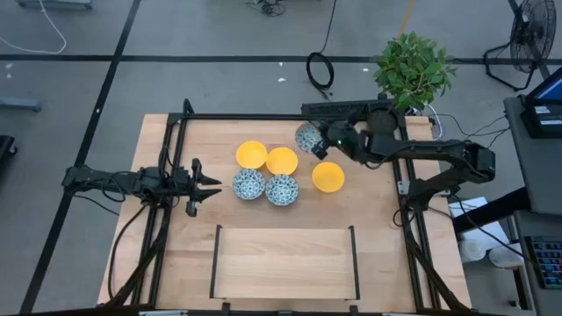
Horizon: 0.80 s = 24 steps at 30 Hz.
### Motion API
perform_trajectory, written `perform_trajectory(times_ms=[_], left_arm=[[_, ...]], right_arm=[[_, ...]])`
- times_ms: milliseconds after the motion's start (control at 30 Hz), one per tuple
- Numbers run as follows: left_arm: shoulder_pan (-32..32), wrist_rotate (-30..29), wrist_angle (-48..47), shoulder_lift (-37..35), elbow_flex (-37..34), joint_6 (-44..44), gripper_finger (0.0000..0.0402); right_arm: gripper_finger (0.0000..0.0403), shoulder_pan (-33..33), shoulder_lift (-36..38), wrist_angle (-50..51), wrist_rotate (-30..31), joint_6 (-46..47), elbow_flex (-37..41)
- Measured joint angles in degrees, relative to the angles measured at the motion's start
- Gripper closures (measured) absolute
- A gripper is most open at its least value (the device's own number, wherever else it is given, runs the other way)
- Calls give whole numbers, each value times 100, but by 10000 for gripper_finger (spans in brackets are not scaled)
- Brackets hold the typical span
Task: Pick & Place Mini bowls
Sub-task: Put the top white bowl on the shelf
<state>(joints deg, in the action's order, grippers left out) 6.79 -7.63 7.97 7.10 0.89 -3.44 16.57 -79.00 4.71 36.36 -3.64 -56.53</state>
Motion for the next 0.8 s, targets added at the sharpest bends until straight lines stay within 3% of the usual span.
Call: perform_trajectory(times_ms=[133, 433, 567, 800], left_arm=[[0, -3, -2, 1, 0, 0, 284], [0, -31, -17, 1, 0, 6, 284], [0, -34, 174, -1, 2, 11, 284], [0, 30, 939, 3, 2, -118, 284]], right_arm=[[402, -426, 78, -1406, 320, -960, 445], [402, -1124, 68, -5291, 438, -2783, 1726], [402, -1334, 63, -5869, 685, -3020, 1969], [403, -1523, 64, -6006, 873, -3370, 1987]])
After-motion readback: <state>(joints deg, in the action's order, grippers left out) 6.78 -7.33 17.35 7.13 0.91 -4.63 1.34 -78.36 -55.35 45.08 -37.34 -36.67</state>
